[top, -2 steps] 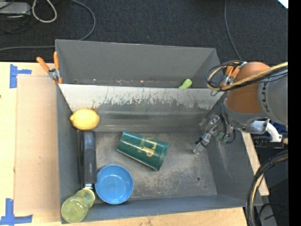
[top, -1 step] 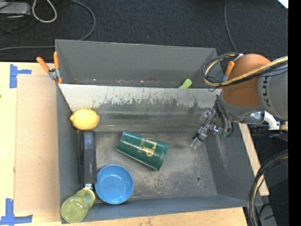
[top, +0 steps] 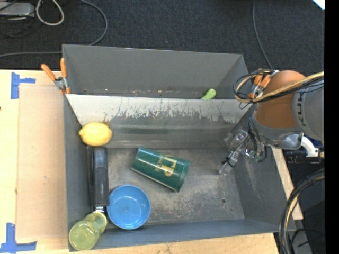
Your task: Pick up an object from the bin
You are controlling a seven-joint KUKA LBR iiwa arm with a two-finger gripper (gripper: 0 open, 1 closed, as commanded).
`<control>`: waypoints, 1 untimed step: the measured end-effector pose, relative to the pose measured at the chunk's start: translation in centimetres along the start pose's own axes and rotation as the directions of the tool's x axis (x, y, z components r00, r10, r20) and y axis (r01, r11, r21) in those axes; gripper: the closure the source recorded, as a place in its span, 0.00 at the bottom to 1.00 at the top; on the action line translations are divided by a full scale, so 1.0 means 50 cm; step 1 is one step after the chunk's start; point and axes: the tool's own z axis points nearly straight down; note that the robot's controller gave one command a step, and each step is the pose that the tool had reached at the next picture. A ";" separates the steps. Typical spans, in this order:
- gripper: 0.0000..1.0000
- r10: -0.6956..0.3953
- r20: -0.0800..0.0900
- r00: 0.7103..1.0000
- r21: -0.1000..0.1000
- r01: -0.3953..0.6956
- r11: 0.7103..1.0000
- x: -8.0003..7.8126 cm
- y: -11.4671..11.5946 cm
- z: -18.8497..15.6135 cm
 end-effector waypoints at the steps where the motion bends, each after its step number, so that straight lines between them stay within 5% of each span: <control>1: 0.00 0.031 0.010 0.999 -0.003 -0.031 1.000 0.038 0.075 -0.089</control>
Offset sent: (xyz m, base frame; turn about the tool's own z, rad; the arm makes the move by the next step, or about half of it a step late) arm 0.0136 -0.0103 0.0018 -0.1348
